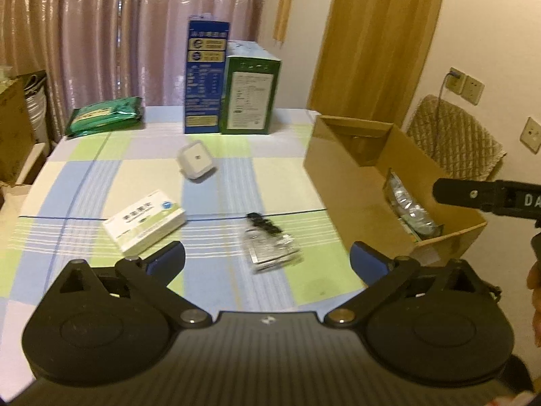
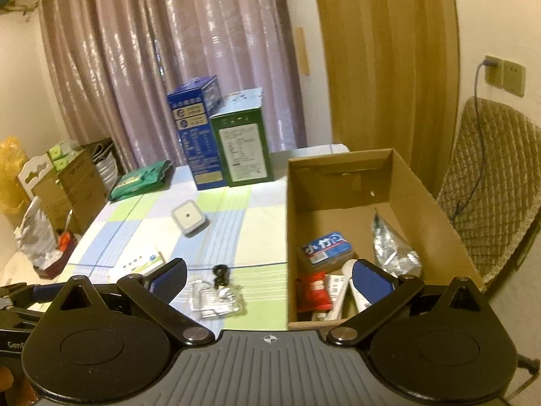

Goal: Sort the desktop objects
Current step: 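Withdraw both open tools from the cardboard box back over the table, then move left tool to the white-green tablet box while right tool approaches the clear soap holder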

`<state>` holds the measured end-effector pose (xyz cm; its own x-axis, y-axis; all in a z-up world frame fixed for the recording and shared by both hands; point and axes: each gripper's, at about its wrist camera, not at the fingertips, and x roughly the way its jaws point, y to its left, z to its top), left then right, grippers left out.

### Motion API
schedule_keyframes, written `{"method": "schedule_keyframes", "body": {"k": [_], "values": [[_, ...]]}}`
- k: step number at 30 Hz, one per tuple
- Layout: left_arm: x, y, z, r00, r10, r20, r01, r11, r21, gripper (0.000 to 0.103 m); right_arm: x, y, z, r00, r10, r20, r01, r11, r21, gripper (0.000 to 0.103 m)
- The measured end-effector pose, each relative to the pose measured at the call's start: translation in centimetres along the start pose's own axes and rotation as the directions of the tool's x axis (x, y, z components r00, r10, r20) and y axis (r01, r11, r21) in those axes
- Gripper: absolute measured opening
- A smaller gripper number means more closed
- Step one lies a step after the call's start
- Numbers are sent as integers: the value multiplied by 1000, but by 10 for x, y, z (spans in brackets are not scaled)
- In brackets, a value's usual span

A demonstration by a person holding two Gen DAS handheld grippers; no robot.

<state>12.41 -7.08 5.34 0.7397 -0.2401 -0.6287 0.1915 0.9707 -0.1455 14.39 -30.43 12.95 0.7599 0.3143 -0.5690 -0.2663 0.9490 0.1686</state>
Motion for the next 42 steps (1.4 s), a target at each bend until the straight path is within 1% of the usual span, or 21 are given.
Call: {"method": "schedule_keyframes", "body": {"k": [7,11,19,22,28,32,38,40,42], "values": [[-14,32,-11,998,65,-5,-65,998,-2,102,7,21,-6,999,40,-16,-41,999,-18,101],[-20,52,-18,996,90,-18,-90,996,4,102,14,35,-11,997,71,-27,-71,997,-30,101],[-24,86,-23,988,145,-52,-145,989,13,102,40,58,-26,990,118,-78,-122,991,-50,101],[-18,97,-25,985,161,-57,-159,987,28,102,51,65,-31,986,135,-97,-141,988,-56,101],[-4,116,-31,981,190,-44,-187,981,58,102,75,76,-39,981,156,-118,-164,985,-60,101],[8,131,-34,984,172,-47,-169,984,56,101,95,80,-44,979,159,-129,-165,985,-42,101],[34,150,-35,987,158,-36,-158,987,11,101,114,85,-50,980,154,-127,-160,986,-38,101],[44,153,-38,987,159,-25,-159,987,20,101,120,86,-54,980,152,-130,-160,986,-46,101],[53,155,-41,986,162,-36,-161,987,27,101,126,88,-56,979,150,-137,-160,985,-61,101]]}}
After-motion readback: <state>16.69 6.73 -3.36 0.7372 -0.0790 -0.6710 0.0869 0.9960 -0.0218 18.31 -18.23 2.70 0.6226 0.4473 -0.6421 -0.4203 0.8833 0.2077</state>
